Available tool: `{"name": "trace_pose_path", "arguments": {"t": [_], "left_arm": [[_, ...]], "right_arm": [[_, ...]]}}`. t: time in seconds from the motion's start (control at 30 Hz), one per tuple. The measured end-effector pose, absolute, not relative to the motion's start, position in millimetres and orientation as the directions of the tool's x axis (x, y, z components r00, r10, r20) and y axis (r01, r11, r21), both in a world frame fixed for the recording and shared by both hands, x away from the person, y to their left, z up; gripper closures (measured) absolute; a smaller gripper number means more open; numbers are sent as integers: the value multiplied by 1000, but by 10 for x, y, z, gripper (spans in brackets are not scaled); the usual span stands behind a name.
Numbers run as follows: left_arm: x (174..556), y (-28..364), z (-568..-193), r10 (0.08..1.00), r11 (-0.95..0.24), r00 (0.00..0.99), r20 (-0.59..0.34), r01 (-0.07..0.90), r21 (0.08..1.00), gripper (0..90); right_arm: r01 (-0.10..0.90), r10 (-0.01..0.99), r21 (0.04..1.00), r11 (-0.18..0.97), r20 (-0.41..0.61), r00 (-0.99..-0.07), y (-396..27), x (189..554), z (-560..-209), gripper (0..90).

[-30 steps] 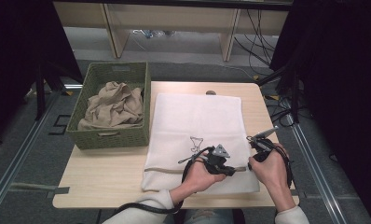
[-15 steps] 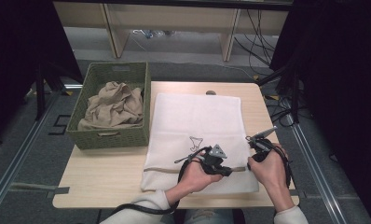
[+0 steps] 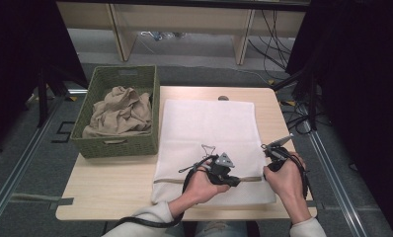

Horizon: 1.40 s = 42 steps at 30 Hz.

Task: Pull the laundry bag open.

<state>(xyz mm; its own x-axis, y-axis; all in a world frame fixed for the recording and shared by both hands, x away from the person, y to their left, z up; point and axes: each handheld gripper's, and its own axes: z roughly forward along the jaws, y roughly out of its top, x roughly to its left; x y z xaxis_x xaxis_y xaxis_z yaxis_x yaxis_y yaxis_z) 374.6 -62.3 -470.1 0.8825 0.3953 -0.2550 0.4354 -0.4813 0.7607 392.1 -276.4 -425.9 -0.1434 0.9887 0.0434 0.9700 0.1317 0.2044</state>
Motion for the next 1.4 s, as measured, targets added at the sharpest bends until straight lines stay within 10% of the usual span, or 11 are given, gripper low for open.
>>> {"name": "trace_pose_path", "arguments": {"t": [1.4], "left_arm": [[3736,-378,-4695,414,-481,875,-253,446,755,864]], "right_arm": [[973,991,200,112,48,-124,-2764,3934,-4272,850]]}}
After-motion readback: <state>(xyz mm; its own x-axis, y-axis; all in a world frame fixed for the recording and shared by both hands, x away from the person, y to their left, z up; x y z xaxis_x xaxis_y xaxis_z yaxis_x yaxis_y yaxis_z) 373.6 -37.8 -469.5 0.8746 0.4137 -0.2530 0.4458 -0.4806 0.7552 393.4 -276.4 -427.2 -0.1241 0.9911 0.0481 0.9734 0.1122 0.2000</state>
